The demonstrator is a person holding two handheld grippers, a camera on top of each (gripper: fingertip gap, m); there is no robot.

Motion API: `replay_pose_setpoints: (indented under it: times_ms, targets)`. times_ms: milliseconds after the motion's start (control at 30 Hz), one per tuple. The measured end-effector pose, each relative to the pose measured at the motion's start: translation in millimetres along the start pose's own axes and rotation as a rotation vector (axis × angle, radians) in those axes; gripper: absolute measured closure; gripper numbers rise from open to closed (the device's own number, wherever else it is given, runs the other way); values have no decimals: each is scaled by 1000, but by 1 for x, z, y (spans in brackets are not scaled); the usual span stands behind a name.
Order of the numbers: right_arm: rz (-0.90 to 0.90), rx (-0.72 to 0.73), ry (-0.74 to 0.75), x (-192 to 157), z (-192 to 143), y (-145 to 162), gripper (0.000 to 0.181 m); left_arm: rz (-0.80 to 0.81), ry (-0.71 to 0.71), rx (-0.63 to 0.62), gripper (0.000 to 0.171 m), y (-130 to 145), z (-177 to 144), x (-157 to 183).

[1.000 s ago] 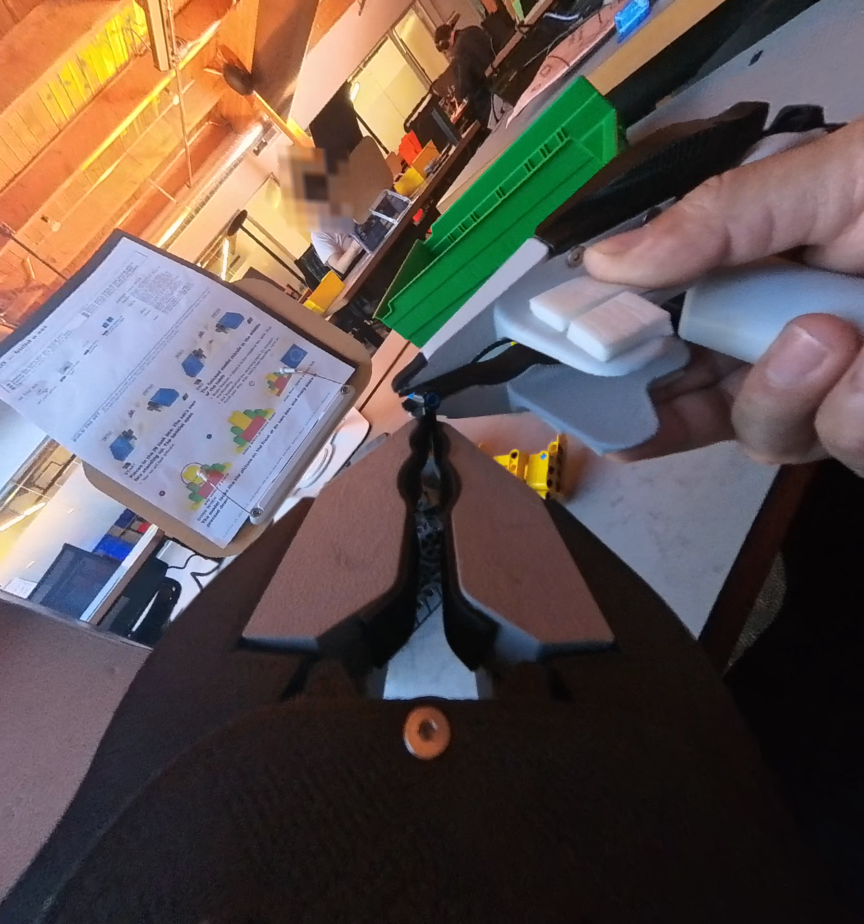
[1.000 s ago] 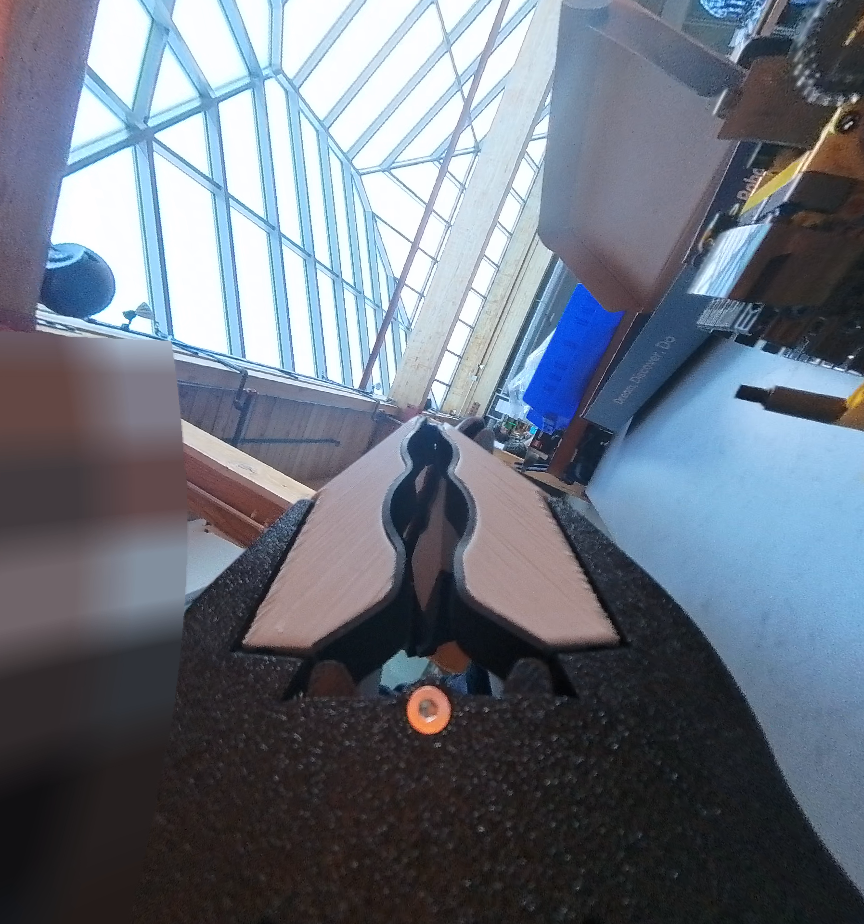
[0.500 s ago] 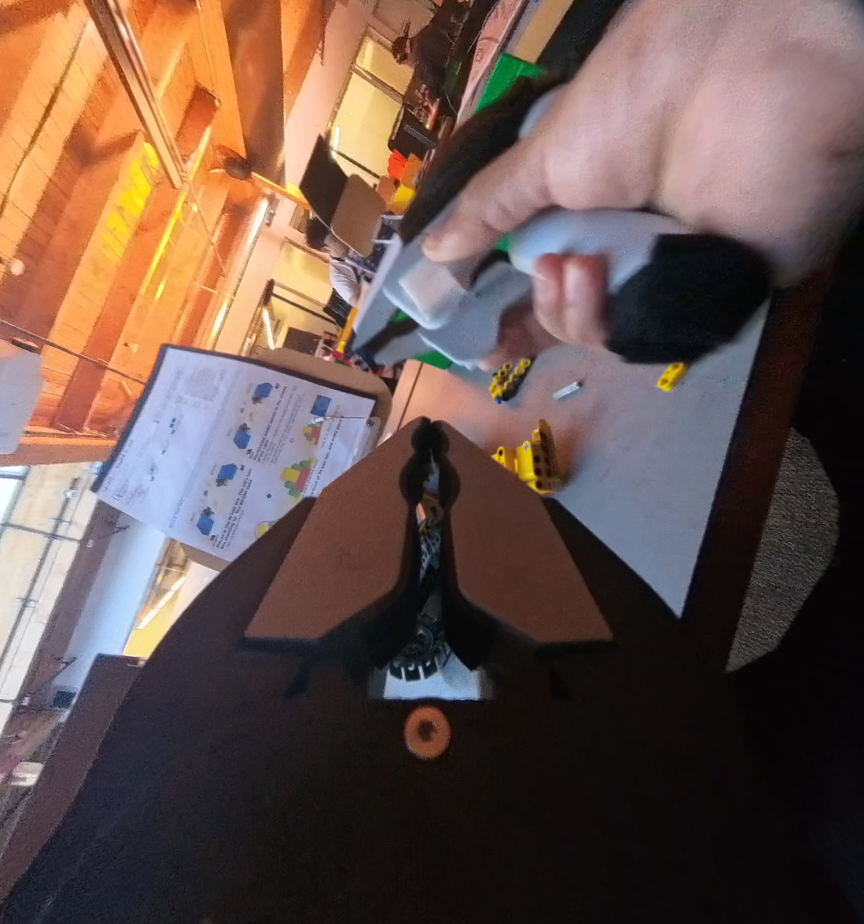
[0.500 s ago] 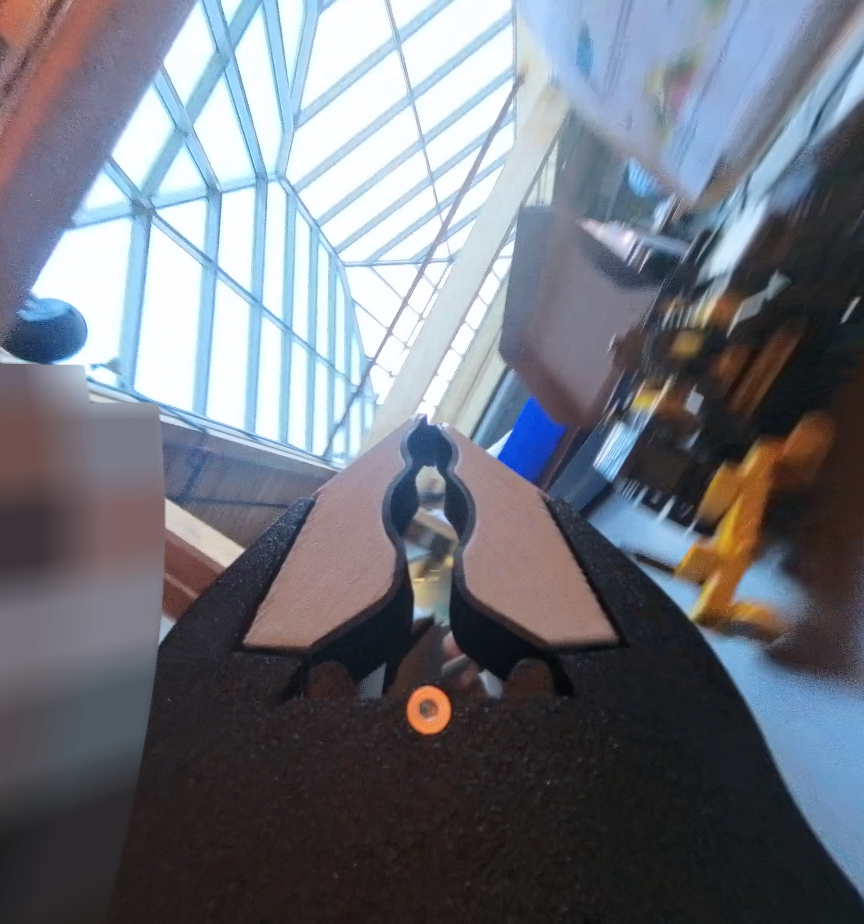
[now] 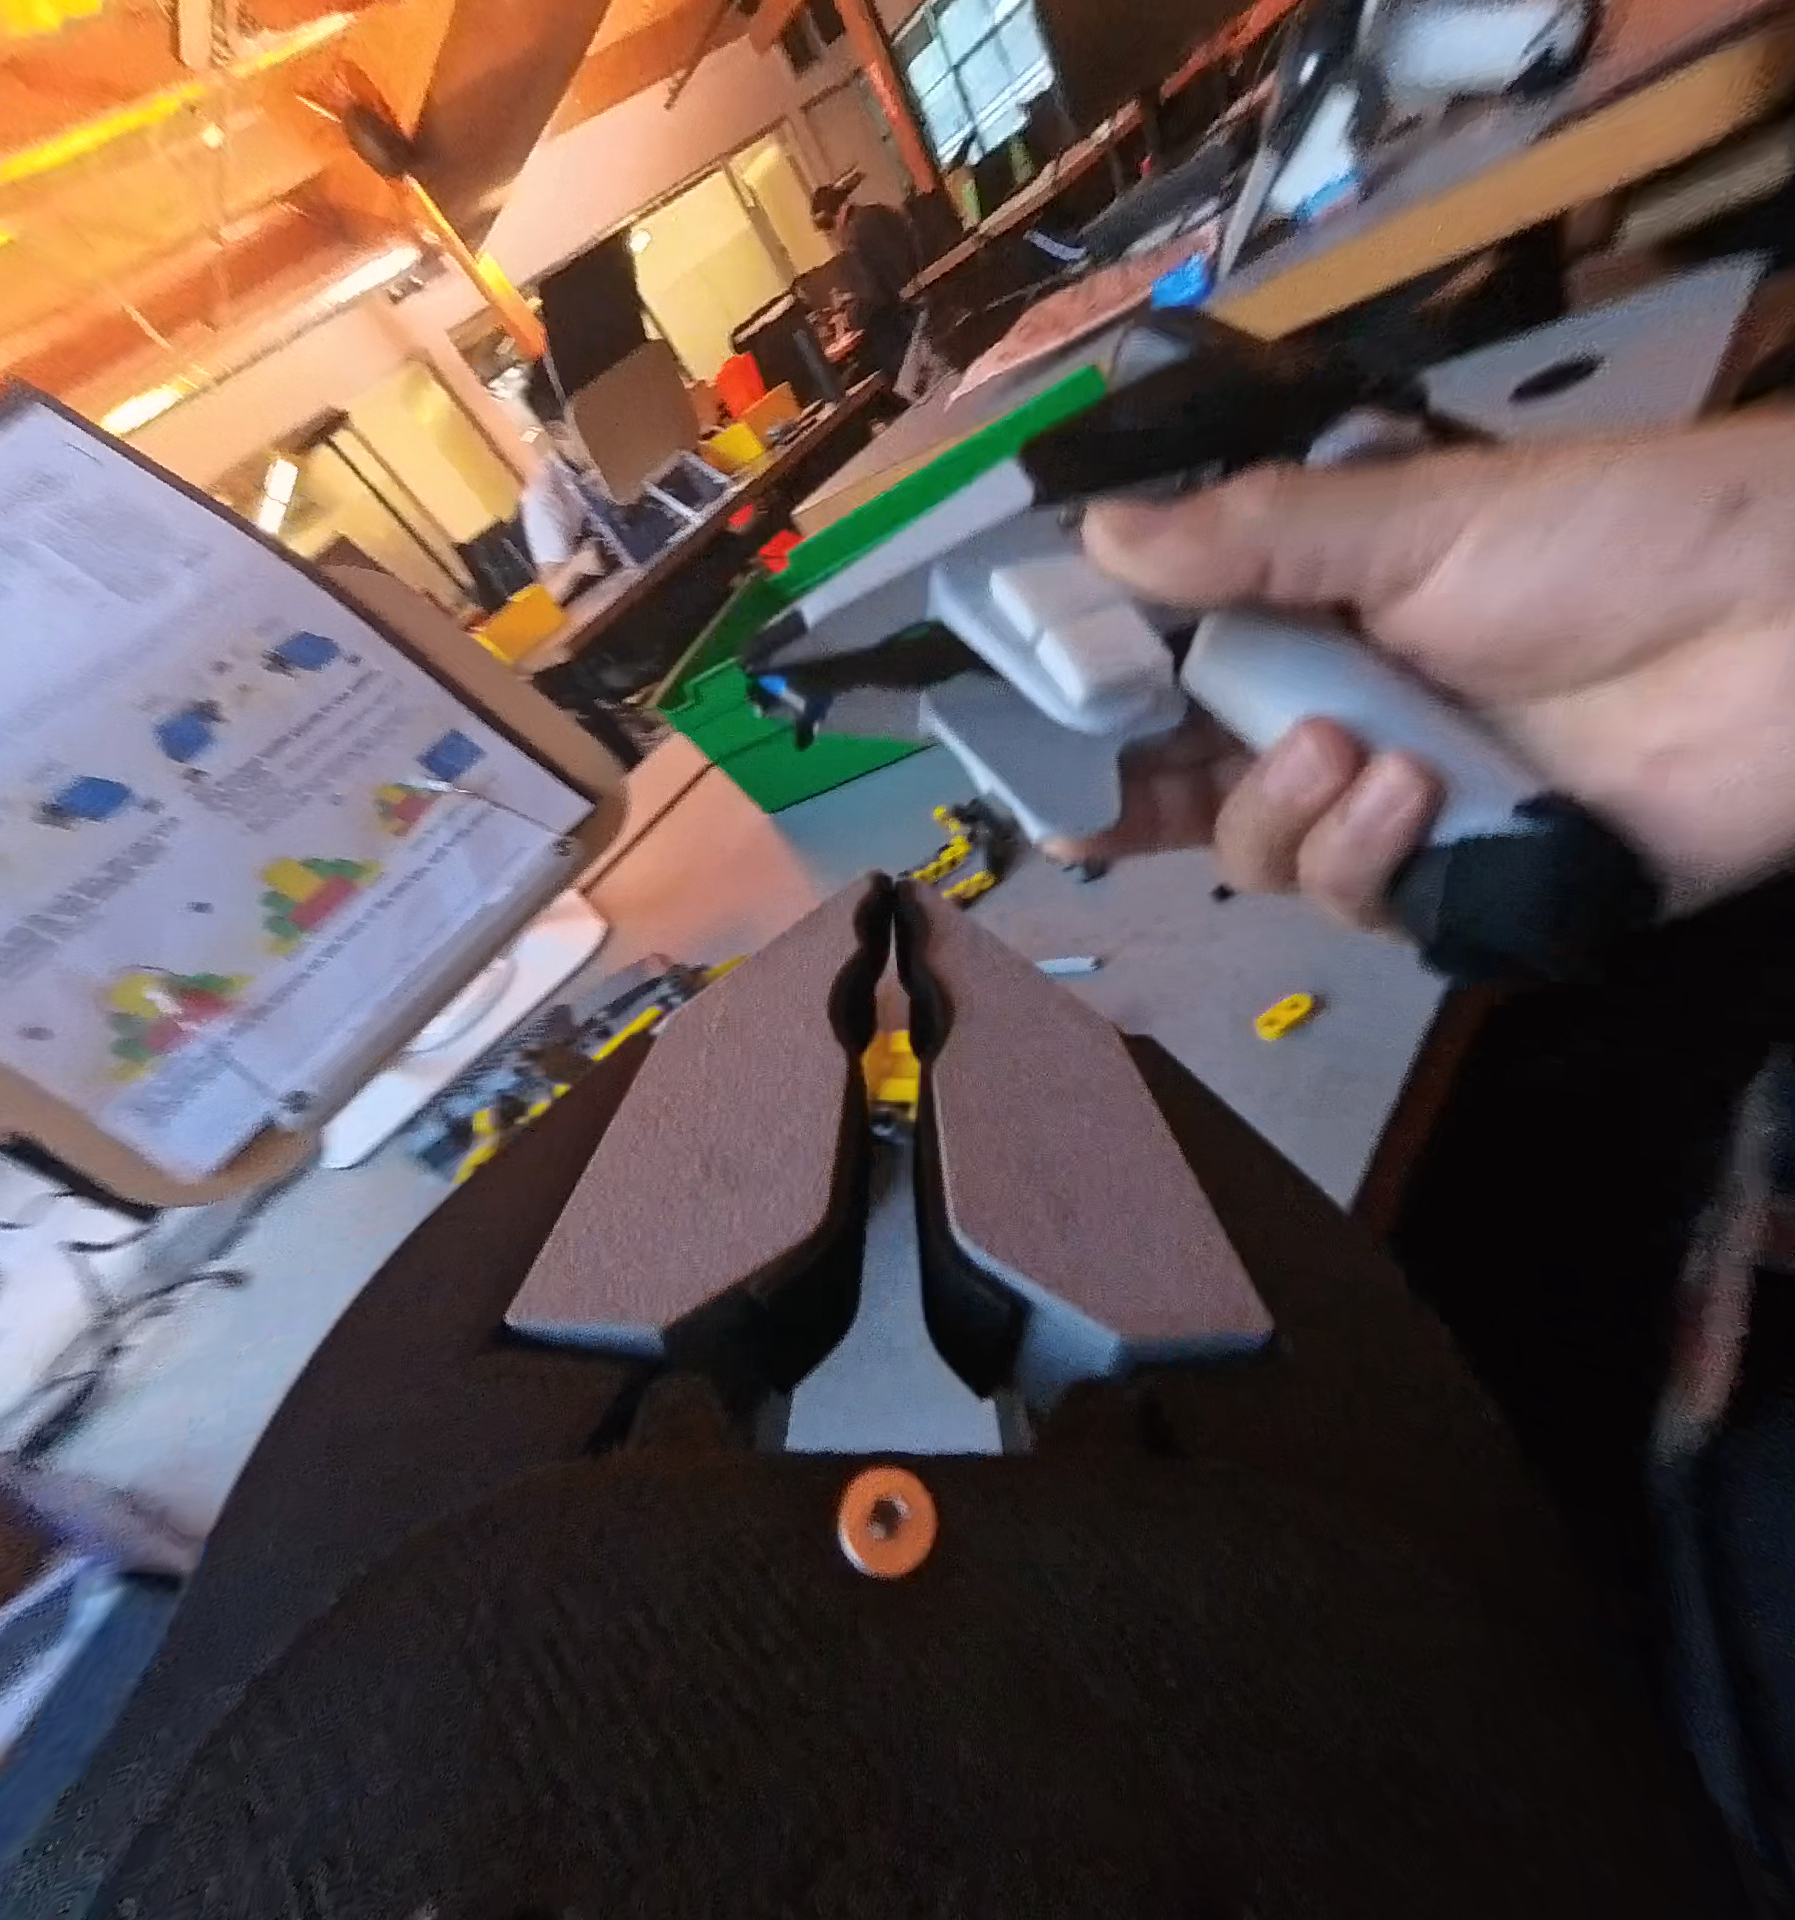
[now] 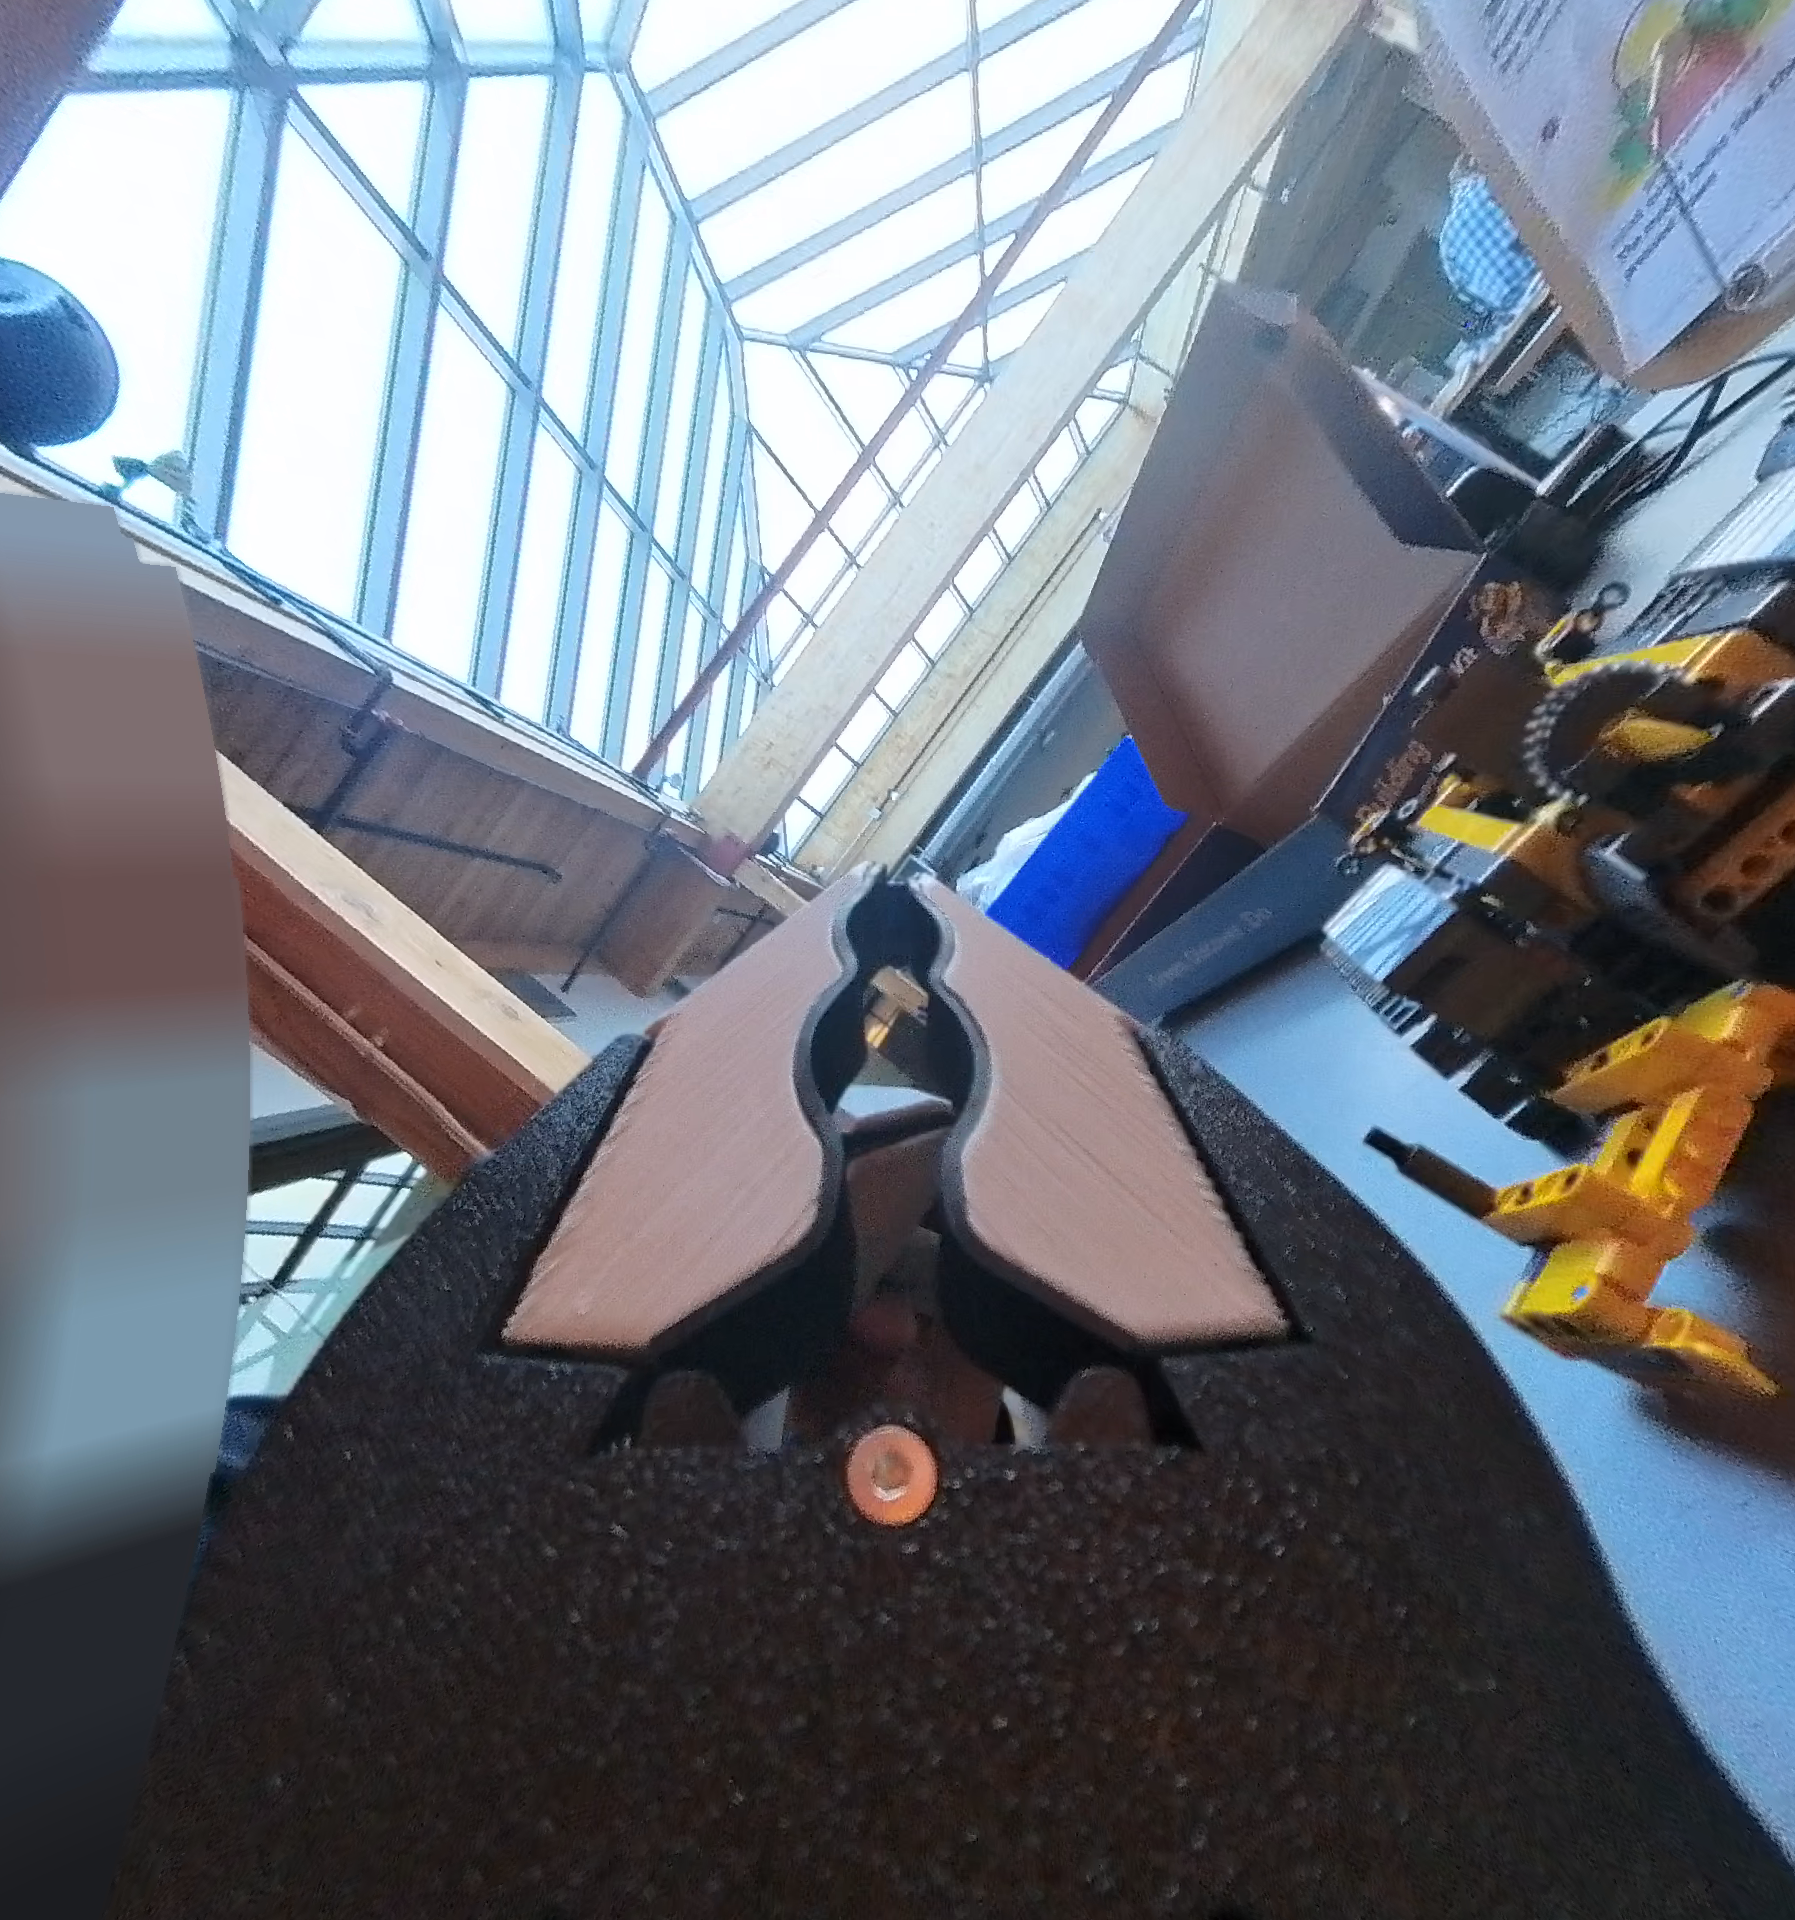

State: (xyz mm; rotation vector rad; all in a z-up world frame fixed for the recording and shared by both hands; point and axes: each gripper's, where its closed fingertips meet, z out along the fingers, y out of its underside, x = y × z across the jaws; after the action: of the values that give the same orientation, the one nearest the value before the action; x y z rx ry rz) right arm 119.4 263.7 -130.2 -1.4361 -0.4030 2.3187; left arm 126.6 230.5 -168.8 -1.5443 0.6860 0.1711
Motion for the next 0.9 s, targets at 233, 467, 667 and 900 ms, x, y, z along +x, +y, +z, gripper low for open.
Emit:
replay_pose_setpoints:
  times_ms: [233, 467, 667, 900]
  targets:
    - [-99, -76, 25, -1, 5, 29, 181, -313, 85, 42, 155, -4, -4, -7]
    - [-141, -102, 54, 3, 7, 44, 181, -391, 100, 43, 159, -2, -3, -8]
    - [-245, -99, 140, 13, 7, 50, 181, -511, 135, 42, 159, 8, -2, -5]
    - [-335, -131, 169, 13, 6, 54, 180, -530, 167, 61, 161, 9, -4, -3]
